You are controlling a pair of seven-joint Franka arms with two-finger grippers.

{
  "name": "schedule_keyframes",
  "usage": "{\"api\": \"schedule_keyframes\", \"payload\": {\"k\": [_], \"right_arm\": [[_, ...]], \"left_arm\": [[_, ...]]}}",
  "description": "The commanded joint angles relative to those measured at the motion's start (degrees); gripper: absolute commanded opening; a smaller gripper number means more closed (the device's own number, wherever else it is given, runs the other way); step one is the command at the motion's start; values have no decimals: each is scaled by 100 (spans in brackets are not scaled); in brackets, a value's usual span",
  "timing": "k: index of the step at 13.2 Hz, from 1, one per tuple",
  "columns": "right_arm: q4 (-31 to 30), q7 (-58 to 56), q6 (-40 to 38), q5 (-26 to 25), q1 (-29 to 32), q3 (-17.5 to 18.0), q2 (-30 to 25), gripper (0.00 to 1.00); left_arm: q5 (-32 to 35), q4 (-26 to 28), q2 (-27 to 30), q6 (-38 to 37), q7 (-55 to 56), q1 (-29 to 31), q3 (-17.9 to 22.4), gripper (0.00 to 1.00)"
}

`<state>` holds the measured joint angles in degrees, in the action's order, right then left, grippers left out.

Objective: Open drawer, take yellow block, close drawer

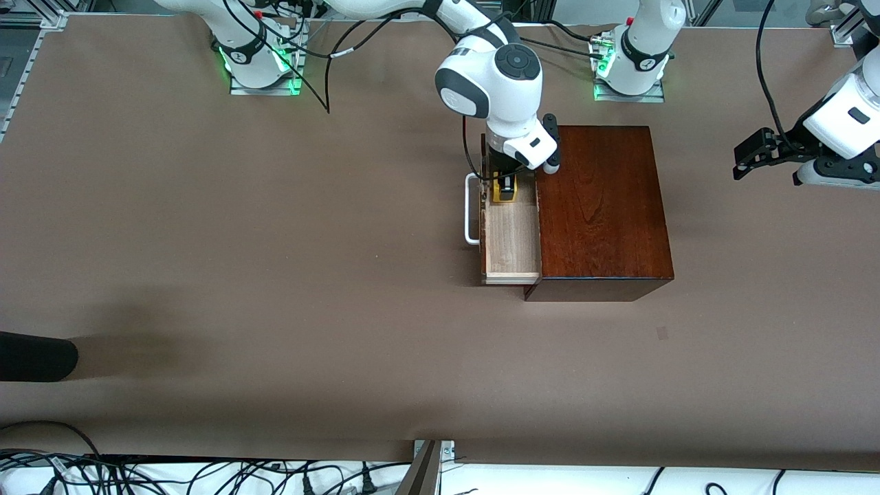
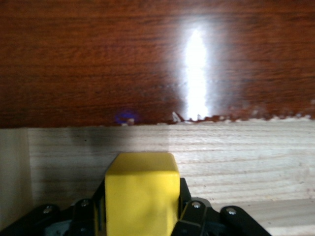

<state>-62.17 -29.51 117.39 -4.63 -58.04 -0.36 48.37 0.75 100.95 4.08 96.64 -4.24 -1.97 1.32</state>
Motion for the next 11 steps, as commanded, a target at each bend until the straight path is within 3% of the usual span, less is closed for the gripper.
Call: {"api": "schedule_keyframes", "payload": {"k": [1,4,8,11], "right_arm": [[494,42,-706,-38,-24,-35,-230,0],[522,42,-1103,-55,169,-148,-766,0],[513,24,-1157,6,336,-868,-1259,0],[496,278,-1420,32,766,-931,-1584,0]], "left_arm": [[-40,-208,-92,-145,-130,-5,8,100],[-40,-208,-92,-145,-130,-5,0,100],[-40,-208,-92,-145,-130,-5,0,100],[-40,-208,-92,-145,-130,-5,0,100]]}}
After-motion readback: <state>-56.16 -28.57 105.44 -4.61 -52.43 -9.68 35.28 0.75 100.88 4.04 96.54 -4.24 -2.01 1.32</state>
